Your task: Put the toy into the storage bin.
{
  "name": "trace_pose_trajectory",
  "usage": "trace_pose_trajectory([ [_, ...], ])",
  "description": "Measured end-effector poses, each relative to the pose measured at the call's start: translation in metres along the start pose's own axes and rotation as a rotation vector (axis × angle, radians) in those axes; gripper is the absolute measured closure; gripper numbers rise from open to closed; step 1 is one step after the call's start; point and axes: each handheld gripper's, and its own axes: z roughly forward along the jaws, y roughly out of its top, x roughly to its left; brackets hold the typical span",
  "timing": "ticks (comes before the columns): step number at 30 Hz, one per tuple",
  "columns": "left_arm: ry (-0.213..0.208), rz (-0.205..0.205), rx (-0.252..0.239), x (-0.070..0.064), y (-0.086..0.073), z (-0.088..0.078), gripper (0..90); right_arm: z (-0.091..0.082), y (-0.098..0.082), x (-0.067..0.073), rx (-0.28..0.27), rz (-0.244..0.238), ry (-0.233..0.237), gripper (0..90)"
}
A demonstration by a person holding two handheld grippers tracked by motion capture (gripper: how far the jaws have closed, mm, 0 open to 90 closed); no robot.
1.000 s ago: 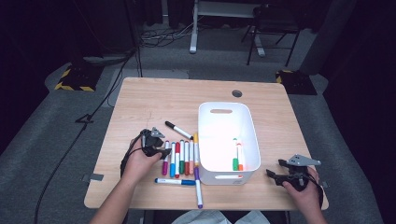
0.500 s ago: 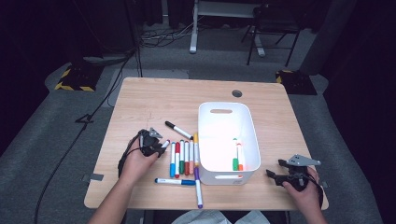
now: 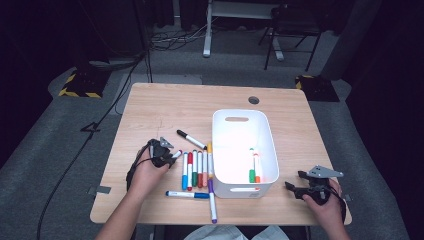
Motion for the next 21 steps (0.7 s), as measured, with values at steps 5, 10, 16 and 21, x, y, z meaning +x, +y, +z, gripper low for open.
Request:
trace_pose_trajectory([
  [5, -0.004, 0.001, -0.002, 0.002, 0.0, -0.001, 75.9, 0.0, 0.0, 0.0, 0.001, -0.001, 0.002, 25.7],
  [10, -0.08, -0.024, -0.04, 0.006, 0.0, -0.005, 76.0, 0.0, 0.0, 0.0, 0.001, -0.002, 0.003, 25.7],
  [16, -0.119, -0.017, -0.111, 0.01, 0.008, -0.028, 76.0, 0.0, 0.0, 0.0, 0.0, -0.001, 0.002, 25.8],
  [21, -0.16, -0.016, -0.167, 0.007, 0.016, -0.049, 76.0, 0.0, 0.0, 0.0, 0.001, 0.001, 0.004, 25.8],
])
